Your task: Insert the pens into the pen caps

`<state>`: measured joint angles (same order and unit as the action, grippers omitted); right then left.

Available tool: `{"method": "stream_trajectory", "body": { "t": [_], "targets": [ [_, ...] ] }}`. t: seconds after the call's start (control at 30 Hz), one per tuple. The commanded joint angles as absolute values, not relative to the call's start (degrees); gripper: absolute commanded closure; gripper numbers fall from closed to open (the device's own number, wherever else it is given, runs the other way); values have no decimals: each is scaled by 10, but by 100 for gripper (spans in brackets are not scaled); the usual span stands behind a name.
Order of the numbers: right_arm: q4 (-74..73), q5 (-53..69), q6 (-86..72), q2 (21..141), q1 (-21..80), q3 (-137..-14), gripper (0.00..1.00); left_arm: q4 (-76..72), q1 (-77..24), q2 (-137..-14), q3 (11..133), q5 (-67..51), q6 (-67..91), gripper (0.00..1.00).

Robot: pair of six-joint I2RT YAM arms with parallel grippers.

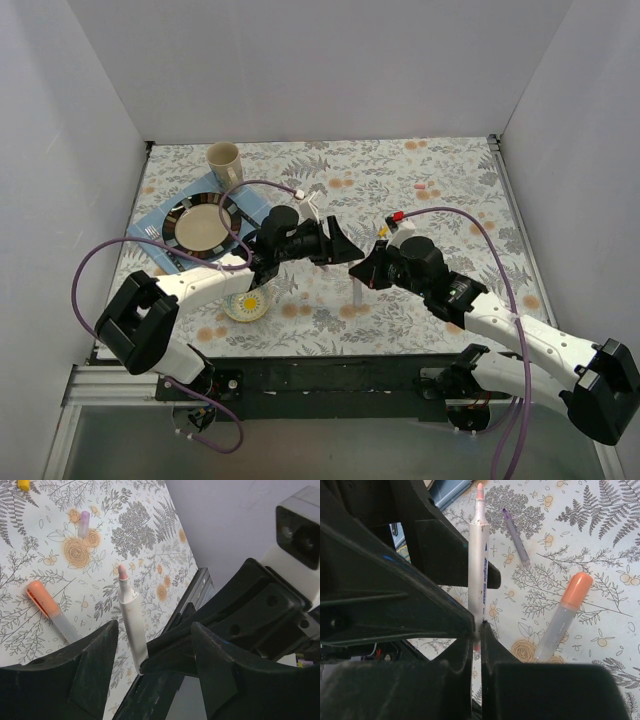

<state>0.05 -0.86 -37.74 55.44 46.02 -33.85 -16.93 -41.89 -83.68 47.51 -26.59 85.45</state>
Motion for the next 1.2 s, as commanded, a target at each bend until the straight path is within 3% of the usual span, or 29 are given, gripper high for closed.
{"method": "stream_trajectory", "body": {
  "t": [0.0,0.1,0.2,0.23,0.27,0.33,0.37,0.47,0.67,0.93,1.17],
  "targets": [
    [40,-9,-382,543,468,-336,99,-164,-425,-839,470,-251,844,42],
    [44,-9,-384,543,471,-333,99,-169,-425,-842,468,-255,843,46],
    [54,-4,-384,545,473,-330,99,-190,-425,-845,465,-269,849,75],
    [57,16,-384,545,472,-326,99,-194,-425,-846,465,-285,849,93],
    [62,26,-381,541,473,-324,90,-199,-425,-848,463,-293,851,100],
    [69,47,-374,533,473,-317,74,-210,-425,-846,460,-315,850,100],
    [65,49,-374,520,473,-315,62,-214,-425,-839,455,-324,846,100],
    [38,37,-372,476,472,-317,48,-211,-425,-812,446,-362,801,100],
    [11,-53,-359,413,472,-349,33,-193,-425,-792,436,-470,732,100],
    [38,-48,-369,465,472,-388,39,-239,-425,-771,426,-524,738,100],
    [68,-8,-392,490,472,-368,60,-225,-425,-766,438,-504,734,100]
  ]
}}
